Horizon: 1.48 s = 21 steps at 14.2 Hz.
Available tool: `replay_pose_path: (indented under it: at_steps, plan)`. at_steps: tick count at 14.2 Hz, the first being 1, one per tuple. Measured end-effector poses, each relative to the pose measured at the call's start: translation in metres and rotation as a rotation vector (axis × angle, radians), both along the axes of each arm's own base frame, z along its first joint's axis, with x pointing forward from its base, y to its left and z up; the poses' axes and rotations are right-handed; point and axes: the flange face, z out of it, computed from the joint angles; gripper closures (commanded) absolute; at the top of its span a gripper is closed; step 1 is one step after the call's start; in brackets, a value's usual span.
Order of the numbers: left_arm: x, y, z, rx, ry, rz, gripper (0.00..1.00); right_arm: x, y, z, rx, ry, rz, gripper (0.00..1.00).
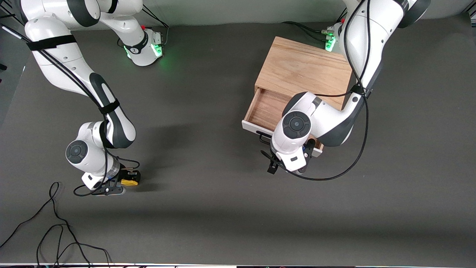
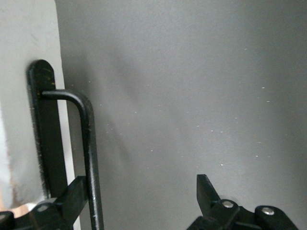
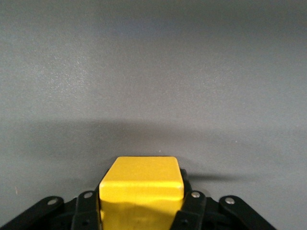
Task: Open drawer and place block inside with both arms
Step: 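Carry the cube to the drawer with the right gripper while the left gripper withdraws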
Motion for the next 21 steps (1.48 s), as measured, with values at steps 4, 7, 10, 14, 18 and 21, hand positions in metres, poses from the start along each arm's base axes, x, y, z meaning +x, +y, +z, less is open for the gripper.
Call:
replay_pose_path:
  at_steps: [4,7,10,14,18,21]
  plan:
    - [0.031,0.015,0.075,-0.035,-0.106,0.042,0.0,0.006,0.0,0.021,0.0,-0.017,0.0,0.98]
    - [0.04,0.074,0.151,0.002,-0.104,0.039,0.0,0.01,0.003,0.062,-0.001,0.011,0.003,0.98]
    - [0.031,0.15,0.21,-0.003,-0.014,-0.074,0.0,0.019,0.02,0.139,0.002,0.067,0.016,0.98]
    - [0.007,0.265,0.269,-0.035,0.089,-0.29,0.0,0.02,0.096,0.248,-0.001,0.136,-0.035,0.98]
    - [-0.021,0.353,0.292,-0.061,0.118,-0.514,0.0,-0.009,0.194,0.326,0.015,0.166,-0.103,0.98]
    - [-0.044,0.375,0.288,-0.058,0.125,-0.651,0.0,-0.039,0.269,0.36,0.06,0.158,-0.21,0.98]
